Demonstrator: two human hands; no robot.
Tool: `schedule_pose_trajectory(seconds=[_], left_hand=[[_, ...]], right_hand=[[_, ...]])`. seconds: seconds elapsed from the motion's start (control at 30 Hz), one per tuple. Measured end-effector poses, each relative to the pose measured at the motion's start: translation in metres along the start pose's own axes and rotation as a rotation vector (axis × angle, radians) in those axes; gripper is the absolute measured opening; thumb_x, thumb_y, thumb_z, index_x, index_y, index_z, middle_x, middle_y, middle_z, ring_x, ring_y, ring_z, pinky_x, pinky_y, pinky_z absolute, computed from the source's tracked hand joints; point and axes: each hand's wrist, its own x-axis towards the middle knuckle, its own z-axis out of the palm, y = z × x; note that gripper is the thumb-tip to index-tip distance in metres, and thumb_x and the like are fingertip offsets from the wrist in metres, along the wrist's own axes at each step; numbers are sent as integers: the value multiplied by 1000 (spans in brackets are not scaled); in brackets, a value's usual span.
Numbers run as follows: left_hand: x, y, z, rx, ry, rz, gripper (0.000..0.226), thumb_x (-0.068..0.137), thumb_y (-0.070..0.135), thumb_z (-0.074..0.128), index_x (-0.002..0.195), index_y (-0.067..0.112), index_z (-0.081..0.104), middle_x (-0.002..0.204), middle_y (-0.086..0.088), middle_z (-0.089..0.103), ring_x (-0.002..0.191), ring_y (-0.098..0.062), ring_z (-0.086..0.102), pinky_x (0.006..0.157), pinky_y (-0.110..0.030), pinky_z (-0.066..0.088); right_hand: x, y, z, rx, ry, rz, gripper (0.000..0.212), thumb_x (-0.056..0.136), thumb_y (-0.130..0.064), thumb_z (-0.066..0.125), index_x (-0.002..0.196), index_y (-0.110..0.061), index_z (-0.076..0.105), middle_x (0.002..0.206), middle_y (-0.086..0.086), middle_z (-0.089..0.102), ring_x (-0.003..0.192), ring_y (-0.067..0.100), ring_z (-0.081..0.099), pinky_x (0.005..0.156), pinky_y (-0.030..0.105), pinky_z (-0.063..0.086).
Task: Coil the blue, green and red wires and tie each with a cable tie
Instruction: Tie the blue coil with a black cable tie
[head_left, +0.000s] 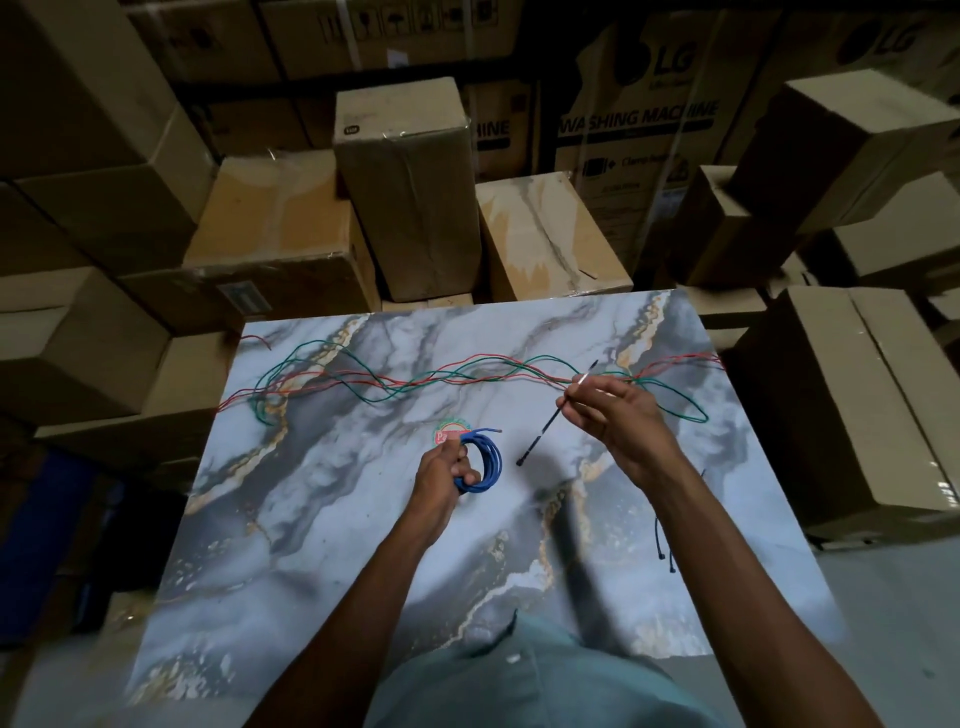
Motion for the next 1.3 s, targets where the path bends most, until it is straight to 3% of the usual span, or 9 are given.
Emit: schedule_pose_trajectory(seconds=[0.23,0.43,0.63,0.9,1.0,1.07,1.17,1.3], left_hand=[[-3,8,4,-43,-10,11,30,108,26,40,83,11,49,48,8,32,45,-9,32,52,-23,38],[-7,12,12,-135,7,18,31,108,22,38,81,11,48,49,8,37,44,-6,31,50,-22,41],[-10,10,22,-172,68,62,34,109,22,34,78,12,43,47,8,35,43,-7,33,57,-25,38],[-9,7,23,-109,121,114,36,109,26,33,78,13,45,45,8,36,43,-7,42,66,-27,38],[-8,3,22,8,159,178,35,109,28,34,80,13,47,49,9,40,52,-13,45,71,-31,38],[-10,1,23,86,191,212,36,109,30,33,80,14,48,52,7,46,60,-16,46,73,-33,37],[-15,5,24,135,249,238,37,109,35,31,88,17,55,58,1,50,64,-17,46,74,-32,37],[-15,14,22,143,278,267,37,109,33,29,82,18,50,46,11,46,62,-16,43,71,-33,35]], right_hand=[[8,17,10,2,91,-72,4,89,3,72,92,1,69,82,13,74,86,32,76,88,35,62],[7,29,17,-11,192,-188,13,91,6,69,101,13,66,76,18,69,77,32,71,80,33,63],[5,45,23,2,275,-235,9,89,5,73,93,8,65,77,19,64,74,29,71,81,37,63],[-6,57,32,75,304,-117,9,87,8,74,87,8,65,71,16,67,73,32,70,78,37,64],[-16,61,41,179,290,4,10,87,9,72,94,7,65,81,17,68,73,32,72,71,30,64],[-20,66,45,225,290,51,8,88,9,70,92,5,64,80,15,69,71,28,75,76,30,64],[-22,71,49,242,323,59,7,90,8,69,90,4,64,77,13,69,71,25,77,81,30,63],[-19,71,44,186,374,-18,9,87,8,72,87,5,63,83,19,67,79,34,75,82,35,64]])
